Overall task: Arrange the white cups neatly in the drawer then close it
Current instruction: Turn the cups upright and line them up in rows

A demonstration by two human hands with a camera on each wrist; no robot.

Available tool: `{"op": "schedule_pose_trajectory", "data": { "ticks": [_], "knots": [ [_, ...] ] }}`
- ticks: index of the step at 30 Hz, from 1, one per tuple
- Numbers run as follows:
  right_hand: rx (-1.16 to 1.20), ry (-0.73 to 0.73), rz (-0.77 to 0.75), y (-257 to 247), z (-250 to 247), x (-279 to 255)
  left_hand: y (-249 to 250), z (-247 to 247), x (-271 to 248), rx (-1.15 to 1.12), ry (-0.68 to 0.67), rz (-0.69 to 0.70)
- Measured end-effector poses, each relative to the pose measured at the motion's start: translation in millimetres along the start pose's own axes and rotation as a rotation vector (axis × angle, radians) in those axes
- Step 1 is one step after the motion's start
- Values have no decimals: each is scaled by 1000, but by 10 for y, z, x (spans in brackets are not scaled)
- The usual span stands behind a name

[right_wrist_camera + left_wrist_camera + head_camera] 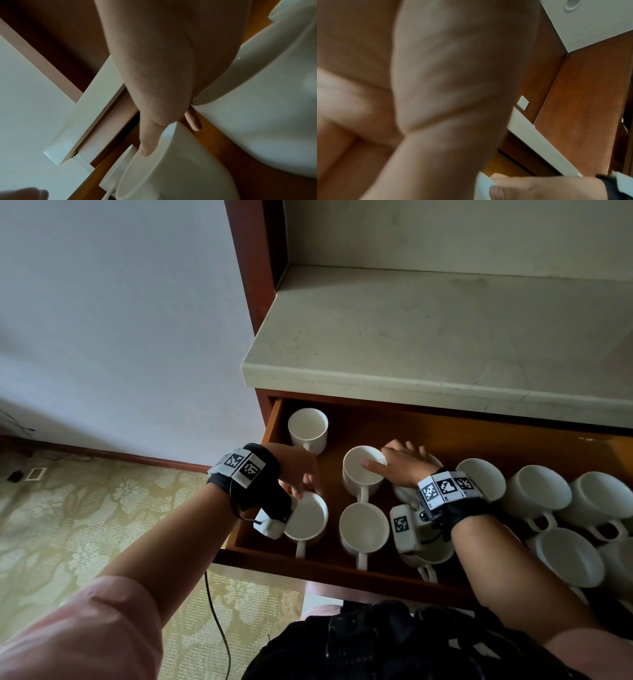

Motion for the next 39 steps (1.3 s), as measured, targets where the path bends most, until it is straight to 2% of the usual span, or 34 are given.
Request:
{"op": "schedule_pose_trajectory", "data": {
  "ticks": [3,4,7,9,10,12,24,30,39],
  "knots": [
    [-3,-3,0,1,1,7,-36,-79,-54,-115,4,-19],
    [-9,-7,2,3,2,8,-54,-124,-68,-181,51,-18],
    [-6,-19,11,2,5,8,-85,-280,-69,-373,382,-32],
    [11,-24,11,3,2,2,-122,-370,-16,-214,598,-70],
    [15,-26,10,4,-1,0,-149,-401,25,-59,646,-102],
    [8,-26,9,6,-2,-1,-187,-415,109,157,624,-164],
    [-12,-11,11,9,3,8,-229,-488,471,111,481,-423],
    [0,-2,-2,19,3,-14,-236,-557,447,128,447,-317],
    [-25,-7,6,9,-6,-13,-198,-535,415,105,442,-285]
  ]
}}
Point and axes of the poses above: each hand's wrist, its own x-axis towards the middle knuckle, its own z-axis out of the palm, y = z × x, the point moved 1 cm from there along x, towards the middle knuckle, and after that the axes turned 9 degrees about z, right-handed, at the moved point
